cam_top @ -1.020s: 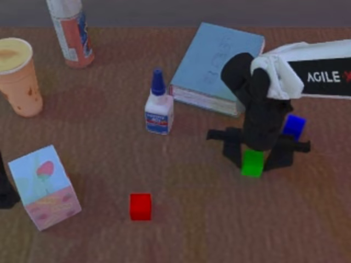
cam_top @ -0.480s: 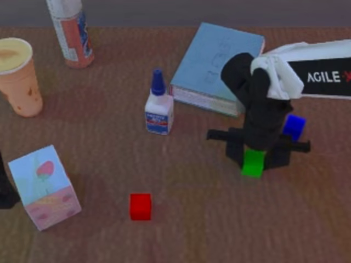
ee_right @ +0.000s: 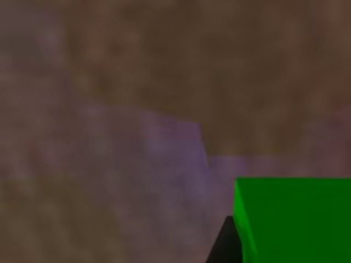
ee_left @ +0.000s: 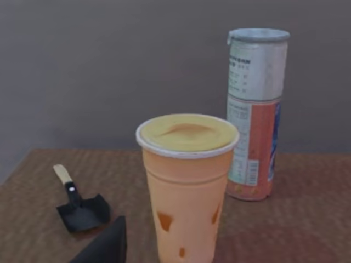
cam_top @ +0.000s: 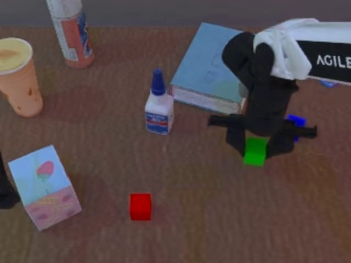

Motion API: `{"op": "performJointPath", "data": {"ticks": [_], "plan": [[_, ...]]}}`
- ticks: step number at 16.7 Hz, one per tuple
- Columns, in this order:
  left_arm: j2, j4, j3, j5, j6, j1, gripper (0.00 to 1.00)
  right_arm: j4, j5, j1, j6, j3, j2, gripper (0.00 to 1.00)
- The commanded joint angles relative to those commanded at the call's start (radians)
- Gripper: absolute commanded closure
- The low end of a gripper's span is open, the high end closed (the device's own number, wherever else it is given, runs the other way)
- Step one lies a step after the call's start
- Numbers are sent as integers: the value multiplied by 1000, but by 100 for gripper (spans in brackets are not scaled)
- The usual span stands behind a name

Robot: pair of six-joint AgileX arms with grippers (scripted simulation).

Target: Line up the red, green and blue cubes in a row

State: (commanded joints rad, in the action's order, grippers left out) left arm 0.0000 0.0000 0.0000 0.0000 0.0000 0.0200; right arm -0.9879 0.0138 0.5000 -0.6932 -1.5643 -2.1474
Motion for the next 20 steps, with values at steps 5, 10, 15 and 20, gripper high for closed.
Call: {"op": "performJointPath", "data": {"ticks": [5, 10, 15, 20], "plan": [[0, 0, 0, 0, 0, 0, 0, -75, -1, 2, 2, -47, 41, 100], [0, 0, 0, 0, 0, 0, 0, -80, -2, 36, -18, -49, 40, 100], [0, 0, 0, 0, 0, 0, 0, -113, -4, 231, -109, -61, 58, 100], [0, 0, 0, 0, 0, 0, 0, -129, -7, 359, -170, -67, 81, 100]]}}
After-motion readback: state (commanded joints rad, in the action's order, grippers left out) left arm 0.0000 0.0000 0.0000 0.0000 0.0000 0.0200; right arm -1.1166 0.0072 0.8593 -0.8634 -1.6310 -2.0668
